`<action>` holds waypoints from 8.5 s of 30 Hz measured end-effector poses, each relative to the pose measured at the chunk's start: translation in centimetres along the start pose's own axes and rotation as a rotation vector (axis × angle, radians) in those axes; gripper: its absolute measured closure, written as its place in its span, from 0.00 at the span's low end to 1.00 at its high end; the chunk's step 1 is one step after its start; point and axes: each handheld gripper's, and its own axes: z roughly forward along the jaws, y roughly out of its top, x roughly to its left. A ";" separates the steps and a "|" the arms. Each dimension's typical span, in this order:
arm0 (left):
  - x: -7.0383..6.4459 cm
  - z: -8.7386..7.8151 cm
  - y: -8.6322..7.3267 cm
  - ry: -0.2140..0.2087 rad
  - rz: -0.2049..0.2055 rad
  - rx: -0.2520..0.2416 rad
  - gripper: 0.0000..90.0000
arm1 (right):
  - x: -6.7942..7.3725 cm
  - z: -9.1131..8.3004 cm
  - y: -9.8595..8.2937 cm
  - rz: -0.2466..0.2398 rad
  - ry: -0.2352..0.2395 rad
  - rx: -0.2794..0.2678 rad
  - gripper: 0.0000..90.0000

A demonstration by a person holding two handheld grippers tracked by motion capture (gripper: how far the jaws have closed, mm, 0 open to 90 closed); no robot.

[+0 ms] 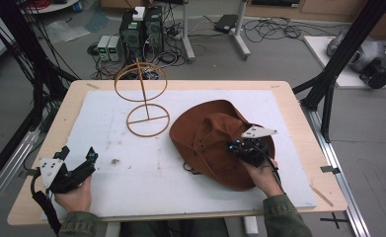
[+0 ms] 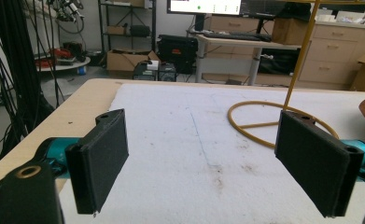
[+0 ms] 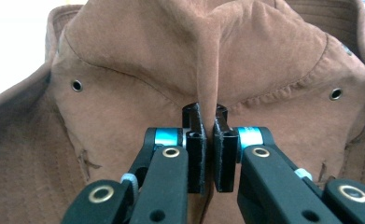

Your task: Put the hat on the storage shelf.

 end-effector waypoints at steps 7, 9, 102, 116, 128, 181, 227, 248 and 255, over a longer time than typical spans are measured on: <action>-0.1 0.0 0.0 -0.005 0.004 0.004 0.20 | 0.3 -0.4 0.0 -0.013 -0.023 -0.018 0.97; -0.1 0.1 0.0 -0.006 0.004 0.004 0.20 | 0.4 -0.4 0.0 -0.008 -0.029 -0.017 0.97; 0.0 0.5 0.3 -0.022 -0.063 -0.022 0.20 | 4.8 -2.7 7.9 0.006 -0.004 -0.708 0.96; -0.2 0.5 0.3 -0.019 -0.043 -0.030 0.20 | 4.9 -0.8 11.4 0.046 0.024 -0.737 0.96; -0.1 0.5 0.3 -0.016 -0.050 -0.033 0.20 | 5.1 1.6 14.0 0.060 0.044 -0.724 0.96; 0.9 0.2 0.2 -0.029 -0.093 -0.040 0.21 | 9.5 9.6 23.0 -0.061 0.145 -0.567 0.96; 0.6 0.4 0.1 -0.035 -0.081 -0.028 0.21 | 9.4 10.2 23.0 -0.134 0.130 -0.458 0.88; 0.5 0.4 0.1 -0.031 -0.079 -0.033 0.21 | 8.5 8.3 23.6 -0.051 0.093 -0.543 0.34; 0.5 0.3 0.2 -0.030 -0.078 -0.036 0.21 | 8.3 8.0 23.3 -0.051 0.056 -0.549 0.12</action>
